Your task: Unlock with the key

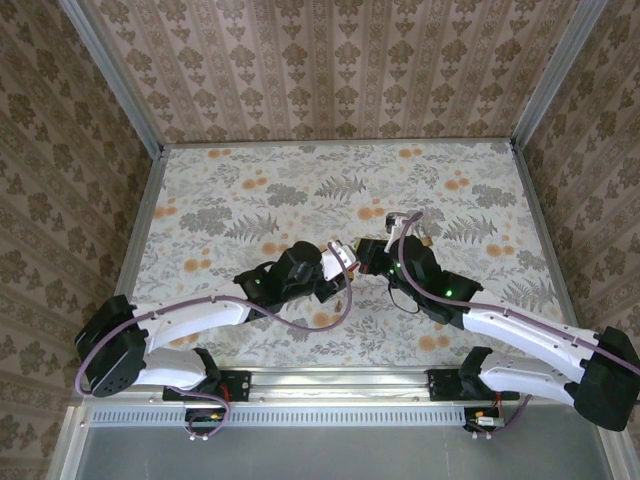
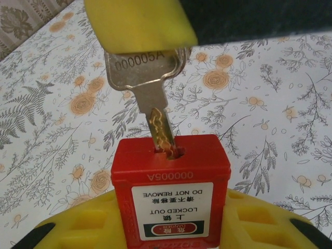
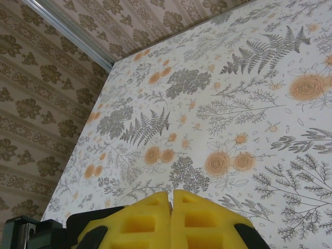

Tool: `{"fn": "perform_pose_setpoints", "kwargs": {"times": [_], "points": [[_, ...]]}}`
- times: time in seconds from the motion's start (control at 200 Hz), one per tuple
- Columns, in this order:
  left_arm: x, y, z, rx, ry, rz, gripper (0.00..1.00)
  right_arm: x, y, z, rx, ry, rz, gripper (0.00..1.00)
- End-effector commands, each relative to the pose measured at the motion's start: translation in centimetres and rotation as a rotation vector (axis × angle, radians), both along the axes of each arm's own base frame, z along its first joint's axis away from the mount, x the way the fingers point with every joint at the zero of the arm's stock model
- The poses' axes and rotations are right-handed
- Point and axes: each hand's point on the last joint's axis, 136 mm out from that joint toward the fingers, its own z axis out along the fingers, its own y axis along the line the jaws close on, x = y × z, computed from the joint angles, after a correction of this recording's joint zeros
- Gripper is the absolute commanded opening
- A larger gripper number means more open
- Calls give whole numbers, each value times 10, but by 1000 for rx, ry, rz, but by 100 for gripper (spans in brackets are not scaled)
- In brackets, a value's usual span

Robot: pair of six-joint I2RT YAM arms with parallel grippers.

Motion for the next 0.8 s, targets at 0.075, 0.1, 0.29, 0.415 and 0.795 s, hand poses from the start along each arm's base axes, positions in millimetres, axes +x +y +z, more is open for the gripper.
{"fn": "perform_pose_setpoints", "kwargs": {"times": [0.075,0.1,0.29,0.415,0.795], "points": [[15,-18,122,-369,-178,13,21,-37,23,-53,-69,162,183,0],[16,-18,124,-379,-174,13,20,-38,24,-53,-72,162,188,0],[22,-15,138,-446,-166,7,20,-41,26,-61,-87,174,206,0],[19,-19,142,-459,-168,-23,20,-43,30,-67,-102,190,223,0],[9,-23,146,-425,-212,-60,19,-47,41,-77,-119,224,280,0]]}}
